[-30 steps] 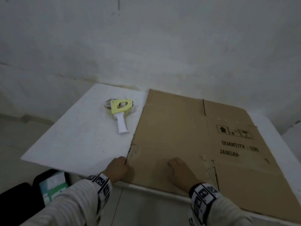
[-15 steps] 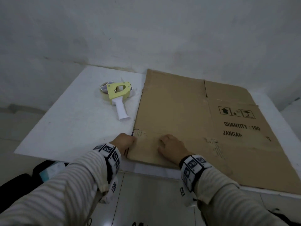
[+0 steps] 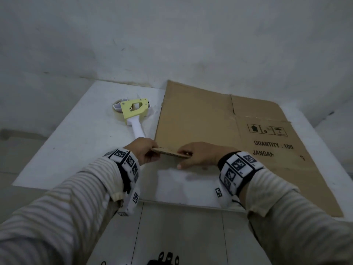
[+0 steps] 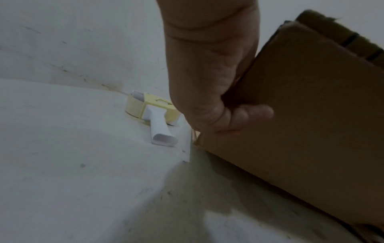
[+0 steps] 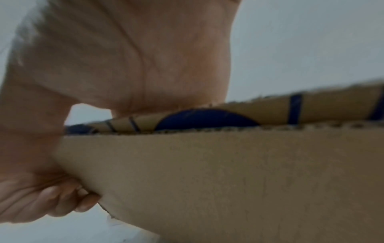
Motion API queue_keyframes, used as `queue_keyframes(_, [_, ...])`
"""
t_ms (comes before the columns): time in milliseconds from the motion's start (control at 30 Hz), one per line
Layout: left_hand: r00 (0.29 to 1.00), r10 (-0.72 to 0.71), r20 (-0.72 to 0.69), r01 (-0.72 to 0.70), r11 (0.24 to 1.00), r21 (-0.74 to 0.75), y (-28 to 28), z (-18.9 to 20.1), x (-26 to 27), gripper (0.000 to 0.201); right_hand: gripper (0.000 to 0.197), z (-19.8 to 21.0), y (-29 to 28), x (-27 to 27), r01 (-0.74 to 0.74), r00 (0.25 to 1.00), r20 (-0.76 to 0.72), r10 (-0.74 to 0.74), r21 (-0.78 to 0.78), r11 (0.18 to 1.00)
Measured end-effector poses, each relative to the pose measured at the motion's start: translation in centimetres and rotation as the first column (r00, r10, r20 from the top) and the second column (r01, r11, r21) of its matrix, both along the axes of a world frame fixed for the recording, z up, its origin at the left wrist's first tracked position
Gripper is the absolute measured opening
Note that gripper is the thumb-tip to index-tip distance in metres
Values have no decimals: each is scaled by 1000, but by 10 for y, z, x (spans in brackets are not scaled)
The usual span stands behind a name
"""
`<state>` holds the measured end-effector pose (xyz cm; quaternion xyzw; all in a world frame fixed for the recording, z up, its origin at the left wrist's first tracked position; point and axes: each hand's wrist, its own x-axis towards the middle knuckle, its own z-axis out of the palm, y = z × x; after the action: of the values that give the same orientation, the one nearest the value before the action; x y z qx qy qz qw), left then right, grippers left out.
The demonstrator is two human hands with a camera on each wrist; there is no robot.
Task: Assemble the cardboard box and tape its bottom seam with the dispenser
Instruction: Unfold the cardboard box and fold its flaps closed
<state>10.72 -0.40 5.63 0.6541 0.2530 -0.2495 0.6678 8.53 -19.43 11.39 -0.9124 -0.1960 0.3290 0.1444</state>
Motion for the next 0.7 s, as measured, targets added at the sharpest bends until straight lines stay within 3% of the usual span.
queue_keyframes(100, [997,-61,51,63,997,-46,1,11,1,21,49,9,-7,4,-36,981,186,60,-127,991])
queue_keyframes(167, [991,-83,104,85,996,-16,1,18,3,22,43,19,-13,8,-7,951,306,45,-124,992])
queue_keyframes(333, [928,-226,296,160,960,231,0,40,10,30,40,56,-23,17,41,884,467,28,-138,990])
queue_keyframes(400, [856,-368,363,215,892,397,2,47,14,26,35,75,-26,20,31,866,498,47,-149,988])
queue_keyframes(433, [801,-472,368,252,824,508,3,50,16,21,34,85,-28,22,31,856,515,50,-147,989])
queue_keyframes(500, [679,-645,350,293,676,676,6,58,19,29,34,108,-31,24,36,836,546,54,-153,988])
queue_keyframes(600, [613,-699,368,282,629,725,1,75,17,46,36,141,-36,28,55,799,598,59,-171,984])
queue_keyframes(700, [577,-722,381,221,587,779,-12,91,19,46,39,169,-42,33,84,730,681,61,-178,980])
